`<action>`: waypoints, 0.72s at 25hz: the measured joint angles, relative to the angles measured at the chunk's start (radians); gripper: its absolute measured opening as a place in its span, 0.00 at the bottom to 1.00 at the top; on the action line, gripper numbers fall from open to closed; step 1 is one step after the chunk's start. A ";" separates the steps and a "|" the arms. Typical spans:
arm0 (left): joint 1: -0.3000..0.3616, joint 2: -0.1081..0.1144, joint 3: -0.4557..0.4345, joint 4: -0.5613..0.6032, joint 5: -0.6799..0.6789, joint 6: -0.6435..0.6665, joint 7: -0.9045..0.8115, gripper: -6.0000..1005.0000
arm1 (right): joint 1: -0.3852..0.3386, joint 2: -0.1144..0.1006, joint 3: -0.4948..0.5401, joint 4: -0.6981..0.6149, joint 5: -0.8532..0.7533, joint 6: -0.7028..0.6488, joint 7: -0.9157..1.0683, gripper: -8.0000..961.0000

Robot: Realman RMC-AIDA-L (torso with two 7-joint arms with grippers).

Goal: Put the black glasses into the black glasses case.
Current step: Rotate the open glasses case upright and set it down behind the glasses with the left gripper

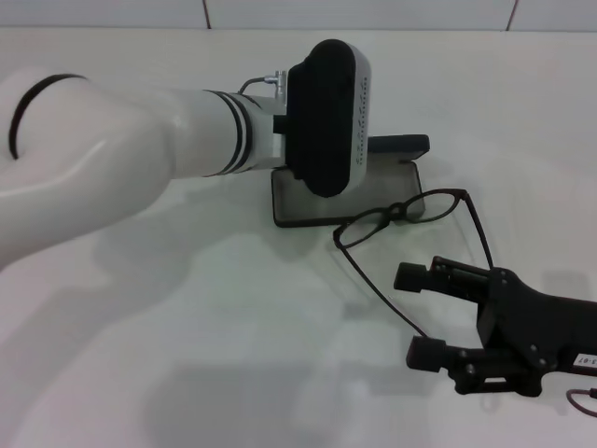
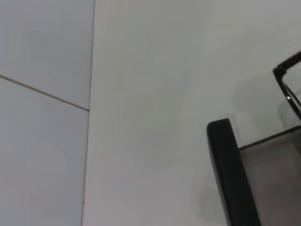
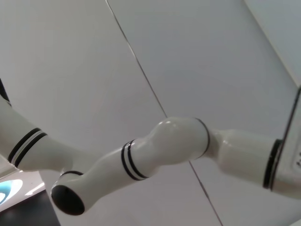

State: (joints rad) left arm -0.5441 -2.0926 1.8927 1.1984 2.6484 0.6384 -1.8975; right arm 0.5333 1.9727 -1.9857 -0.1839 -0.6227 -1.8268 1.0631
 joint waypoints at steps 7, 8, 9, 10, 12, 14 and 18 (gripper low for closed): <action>0.047 0.004 -0.011 0.093 -0.045 0.013 0.000 0.46 | -0.001 -0.006 0.013 0.001 0.000 0.000 0.003 0.90; 0.047 0.004 -0.013 0.095 -0.050 0.020 0.000 0.48 | -0.001 -0.007 0.014 0.002 -0.002 0.000 0.003 0.90; 0.047 0.004 -0.016 0.095 -0.053 0.027 0.000 0.50 | -0.001 -0.007 0.015 0.002 -0.002 0.000 0.004 0.90; 0.047 0.004 -0.019 0.091 -0.054 0.034 0.000 0.52 | 0.000 -0.006 0.015 0.002 -0.004 0.000 0.004 0.90; 0.042 0.003 -0.023 0.066 -0.054 0.039 0.000 0.54 | 0.003 -0.004 0.015 0.002 -0.005 0.000 0.004 0.90; 0.032 0.001 -0.023 0.033 -0.055 0.032 -0.001 0.54 | 0.003 -0.003 0.015 0.002 -0.006 0.000 0.004 0.90; 0.013 0.000 -0.016 -0.014 -0.056 0.018 -0.005 0.54 | -0.003 -0.002 0.015 0.001 -0.007 0.001 0.003 0.90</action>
State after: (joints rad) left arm -0.5307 -2.0929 1.8762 1.1843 2.5928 0.6569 -1.9029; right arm 0.5306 1.9709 -1.9711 -0.1825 -0.6294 -1.8259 1.0661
